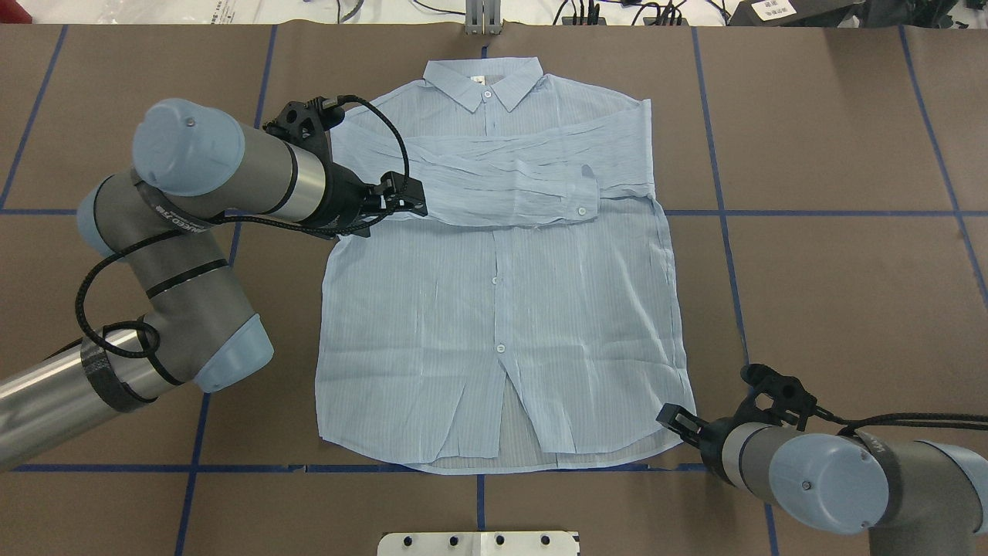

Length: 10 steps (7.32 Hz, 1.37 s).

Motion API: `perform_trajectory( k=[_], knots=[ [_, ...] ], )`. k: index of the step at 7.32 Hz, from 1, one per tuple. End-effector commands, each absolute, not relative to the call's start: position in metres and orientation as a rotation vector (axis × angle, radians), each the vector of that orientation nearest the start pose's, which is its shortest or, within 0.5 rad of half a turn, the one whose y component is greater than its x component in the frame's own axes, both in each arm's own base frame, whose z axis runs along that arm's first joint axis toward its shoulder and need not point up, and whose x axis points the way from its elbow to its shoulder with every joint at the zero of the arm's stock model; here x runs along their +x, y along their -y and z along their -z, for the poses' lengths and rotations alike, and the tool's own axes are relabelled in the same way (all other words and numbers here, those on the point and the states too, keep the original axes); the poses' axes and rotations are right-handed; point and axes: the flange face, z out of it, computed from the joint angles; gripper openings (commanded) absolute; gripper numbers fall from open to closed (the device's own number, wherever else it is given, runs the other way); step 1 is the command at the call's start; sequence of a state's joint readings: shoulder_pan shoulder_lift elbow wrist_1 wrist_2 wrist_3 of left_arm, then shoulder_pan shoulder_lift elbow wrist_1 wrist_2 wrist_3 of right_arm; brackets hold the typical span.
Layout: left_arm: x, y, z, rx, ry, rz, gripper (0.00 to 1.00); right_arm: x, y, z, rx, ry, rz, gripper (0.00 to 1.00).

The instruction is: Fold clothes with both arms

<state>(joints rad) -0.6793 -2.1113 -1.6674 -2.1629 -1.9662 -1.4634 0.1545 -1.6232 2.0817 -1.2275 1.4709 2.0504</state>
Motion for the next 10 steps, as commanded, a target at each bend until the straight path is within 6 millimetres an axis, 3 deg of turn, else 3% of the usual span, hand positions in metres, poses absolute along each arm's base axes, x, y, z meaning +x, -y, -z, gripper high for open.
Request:
perform_trajectory(
  k=[1, 3, 4, 7, 10],
  knots=[
    [0.449, 0.484, -0.230, 0.148, -1.253, 0.251, 0.99, -0.444, 0.214, -0.413, -0.034, 0.815, -0.634, 0.82],
    [0.449, 0.484, -0.230, 0.150, -1.252, 0.253, 0.99, -0.447, 0.215, -0.418, -0.029, 0.806, -0.632, 0.79],
    [0.449, 0.484, -0.233, 0.152, -1.247, 0.257, 0.99, -0.446, 0.216, -0.418, -0.029, 0.806, -0.634, 0.73],
    [0.447, 0.482, -0.235, 0.156, -1.246, 0.262, 0.99, -0.443, 0.221, -0.417, -0.024, 0.808, -0.645, 0.33],
    [0.444, 0.482, -0.238, 0.159, -1.243, 0.266, 0.99, -0.440, 0.226, -0.415, -0.020, 0.813, -0.656, 0.35]
  ],
)
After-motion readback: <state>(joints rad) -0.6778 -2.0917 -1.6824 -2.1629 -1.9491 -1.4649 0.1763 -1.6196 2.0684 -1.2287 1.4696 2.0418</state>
